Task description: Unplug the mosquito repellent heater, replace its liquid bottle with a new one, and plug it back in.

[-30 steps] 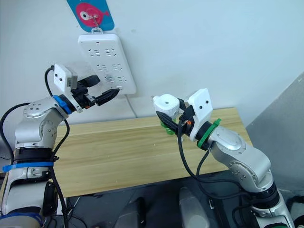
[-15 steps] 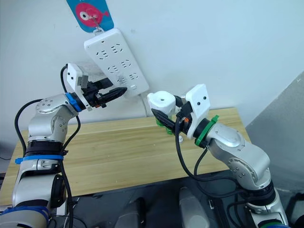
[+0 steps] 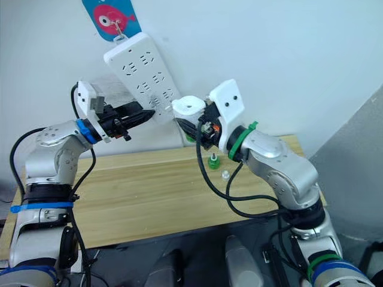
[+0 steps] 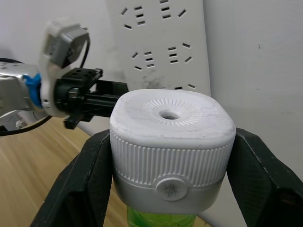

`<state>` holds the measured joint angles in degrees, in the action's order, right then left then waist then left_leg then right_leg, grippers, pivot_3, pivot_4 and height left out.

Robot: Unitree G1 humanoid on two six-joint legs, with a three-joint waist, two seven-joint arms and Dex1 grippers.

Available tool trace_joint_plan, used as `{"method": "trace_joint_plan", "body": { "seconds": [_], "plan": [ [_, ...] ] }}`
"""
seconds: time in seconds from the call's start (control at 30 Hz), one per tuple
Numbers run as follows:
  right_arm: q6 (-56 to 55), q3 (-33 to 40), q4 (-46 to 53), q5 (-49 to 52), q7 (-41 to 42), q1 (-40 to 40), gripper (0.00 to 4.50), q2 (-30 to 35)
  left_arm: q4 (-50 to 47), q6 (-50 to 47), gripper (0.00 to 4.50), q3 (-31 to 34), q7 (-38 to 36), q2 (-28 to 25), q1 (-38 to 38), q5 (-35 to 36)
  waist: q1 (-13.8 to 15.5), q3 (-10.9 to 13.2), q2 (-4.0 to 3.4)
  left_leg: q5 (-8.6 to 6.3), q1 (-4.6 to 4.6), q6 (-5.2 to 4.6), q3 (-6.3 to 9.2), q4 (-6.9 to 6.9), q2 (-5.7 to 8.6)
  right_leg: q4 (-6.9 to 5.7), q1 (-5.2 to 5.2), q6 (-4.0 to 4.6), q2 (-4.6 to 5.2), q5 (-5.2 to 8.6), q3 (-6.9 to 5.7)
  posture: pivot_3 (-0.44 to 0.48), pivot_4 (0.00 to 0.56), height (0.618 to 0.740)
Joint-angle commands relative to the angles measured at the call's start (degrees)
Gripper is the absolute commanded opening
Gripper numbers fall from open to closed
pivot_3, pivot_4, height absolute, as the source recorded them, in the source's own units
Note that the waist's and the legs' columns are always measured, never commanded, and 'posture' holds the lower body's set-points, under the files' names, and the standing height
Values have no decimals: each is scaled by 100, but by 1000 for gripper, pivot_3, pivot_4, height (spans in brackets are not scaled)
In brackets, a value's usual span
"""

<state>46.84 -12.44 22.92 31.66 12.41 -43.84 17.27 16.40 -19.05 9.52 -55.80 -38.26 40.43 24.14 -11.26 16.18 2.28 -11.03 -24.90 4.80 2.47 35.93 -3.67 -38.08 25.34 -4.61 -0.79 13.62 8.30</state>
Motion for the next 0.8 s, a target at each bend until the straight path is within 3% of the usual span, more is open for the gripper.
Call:
{"method": "trace_joint_plan", "body": {
  "seconds": [0.03, 0.33, 0.8],
  "plan": [
    [-291, -58, -195, -344, 46, -281, 3013, -271, -485, -383, 1322, 172, 149, -174, -180, 120, 12, 0, 0, 0, 0, 0, 4, -3, 0, 0, 0, 0, 0, 0, -4, -185, 265, 740],
    [-747, -92, -910, -925, 266, -581, 3013, -849, -713, -586, 1320, 266, 260, -305, -297, 167, 13, 0, 0, 0, -1, 0, 10, -6, 0, 2, 0, 9, 0, -5, -12, -158, 257, 740],
    [-787, -53, -1188, -1373, 401, -535, 3013, -1263, -675, -602, 1319, 243, 282, -259, -214, 191, 13, 0, 0, 0, -1, 1, 13, -6, 0, 0, 0, 15, 0, -9, -15, -157, 255, 740]
  ]
}}
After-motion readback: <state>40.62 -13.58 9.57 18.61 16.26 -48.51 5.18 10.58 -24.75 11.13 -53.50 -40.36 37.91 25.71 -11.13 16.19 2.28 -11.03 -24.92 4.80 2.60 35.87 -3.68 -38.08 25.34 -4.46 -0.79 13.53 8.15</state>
